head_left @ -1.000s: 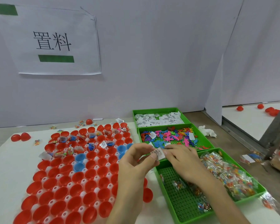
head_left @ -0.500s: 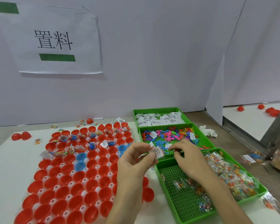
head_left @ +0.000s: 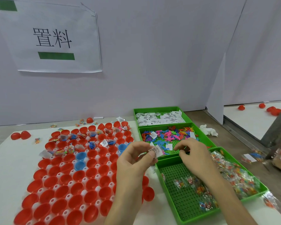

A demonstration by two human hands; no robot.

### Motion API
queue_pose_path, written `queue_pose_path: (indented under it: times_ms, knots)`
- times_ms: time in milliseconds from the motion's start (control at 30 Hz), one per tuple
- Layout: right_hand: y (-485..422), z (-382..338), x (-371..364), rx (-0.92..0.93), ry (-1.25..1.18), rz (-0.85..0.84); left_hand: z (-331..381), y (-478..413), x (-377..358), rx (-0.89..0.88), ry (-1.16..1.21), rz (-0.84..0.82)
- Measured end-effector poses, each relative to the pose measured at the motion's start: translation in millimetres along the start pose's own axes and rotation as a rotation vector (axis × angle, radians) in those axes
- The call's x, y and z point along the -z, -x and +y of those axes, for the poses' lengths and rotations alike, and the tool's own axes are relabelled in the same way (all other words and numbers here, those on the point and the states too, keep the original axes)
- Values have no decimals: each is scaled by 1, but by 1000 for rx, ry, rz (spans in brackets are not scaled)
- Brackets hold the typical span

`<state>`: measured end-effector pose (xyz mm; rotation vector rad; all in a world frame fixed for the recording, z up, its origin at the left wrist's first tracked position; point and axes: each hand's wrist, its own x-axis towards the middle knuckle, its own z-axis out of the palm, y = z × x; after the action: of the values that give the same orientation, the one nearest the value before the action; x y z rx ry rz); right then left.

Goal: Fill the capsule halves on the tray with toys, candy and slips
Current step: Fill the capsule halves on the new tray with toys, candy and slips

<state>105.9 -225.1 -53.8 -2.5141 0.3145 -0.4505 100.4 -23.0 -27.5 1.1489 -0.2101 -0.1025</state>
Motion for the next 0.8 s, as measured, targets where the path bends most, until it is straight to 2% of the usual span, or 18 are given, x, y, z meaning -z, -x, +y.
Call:
queue_pose_path:
  times_ms: [133, 333, 400, 500, 567, 800]
  knots:
    - [1, 2, 1, -4, -58, 56, 0, 0, 0, 4, -3, -3]
    - [3, 3, 6, 50, -190, 233, 2, 1, -1, 7, 4, 0]
    - [1, 5, 6, 45, -65, 158, 2, 1, -1, 8, 2, 5]
    - [0, 10, 2, -35, 264, -140, 3, 1, -1, 8, 6, 5]
    - [0, 12, -1, -58, 314, -240, 3, 1, -1, 8, 5, 6]
    - [-1, 10, -5, -61, 292, -189, 2, 2, -1, 10, -8, -1]
